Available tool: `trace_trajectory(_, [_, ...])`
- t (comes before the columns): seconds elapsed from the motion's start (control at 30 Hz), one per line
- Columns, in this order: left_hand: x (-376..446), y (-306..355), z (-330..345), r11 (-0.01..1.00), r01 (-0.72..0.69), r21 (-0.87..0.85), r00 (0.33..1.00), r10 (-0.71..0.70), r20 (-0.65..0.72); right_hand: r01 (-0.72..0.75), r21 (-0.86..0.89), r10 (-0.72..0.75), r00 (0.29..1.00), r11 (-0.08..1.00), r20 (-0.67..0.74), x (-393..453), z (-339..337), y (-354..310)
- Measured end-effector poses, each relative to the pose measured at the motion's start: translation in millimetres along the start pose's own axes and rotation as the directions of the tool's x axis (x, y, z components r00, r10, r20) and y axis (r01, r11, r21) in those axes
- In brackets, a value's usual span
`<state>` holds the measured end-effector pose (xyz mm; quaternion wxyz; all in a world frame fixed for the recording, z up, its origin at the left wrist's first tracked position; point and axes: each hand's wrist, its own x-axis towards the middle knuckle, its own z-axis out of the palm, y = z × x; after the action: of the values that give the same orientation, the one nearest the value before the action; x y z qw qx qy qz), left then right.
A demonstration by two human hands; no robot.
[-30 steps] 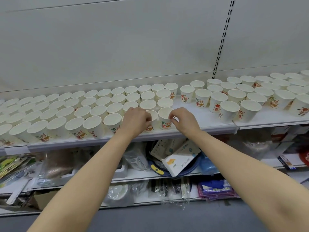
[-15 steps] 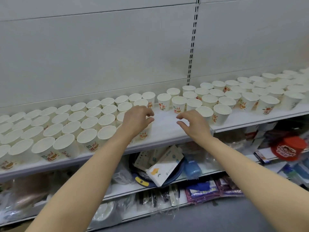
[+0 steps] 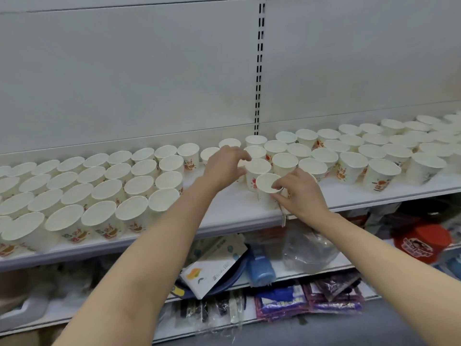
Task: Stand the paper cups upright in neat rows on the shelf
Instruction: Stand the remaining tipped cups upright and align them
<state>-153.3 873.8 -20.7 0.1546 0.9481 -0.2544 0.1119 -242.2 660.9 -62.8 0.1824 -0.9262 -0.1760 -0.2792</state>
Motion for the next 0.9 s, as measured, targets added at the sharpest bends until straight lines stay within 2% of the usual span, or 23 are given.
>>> trace_trajectory(0.2, [17.6,13.6,13.5,0.997,-0.038,0.069,0.995,0.031,0.097,0.046,0.143,-0.050,0.998,0.989,0.030,8.4,-2.9,6.7])
trace_trajectory(0.37, [8.5,-0.8,-11.2,0.999,-0.026,-0.043,0.996,0.030,0.088,0.005,0.300,-0.025,0.998,0.954,0.062,16.7,-2.2,-3.0])
trace_trajectory(0.47, [1.8,-24.9,-40.0,0.986,0.036,-0.161,0.994,-0.018,0.112,0.012,0.353,-0.045,0.995,0.936,0.085,23.8,10.2,-13.1])
trace_trajectory(0.67, [-14.9,-69.1,-76.1,0.959,0.165,-0.229,0.982,-0.180,-0.048,0.042,0.347,-0.089,0.989,0.937,0.121,54.7,40.4,-39.9])
trace_trajectory(0.9, [-28.0,-109.0,-107.5,0.938,0.233,-0.256,0.960,-0.265,-0.096,0.120,0.287,-0.183,0.962,0.950,0.202,70.9,70.3,-82.3])
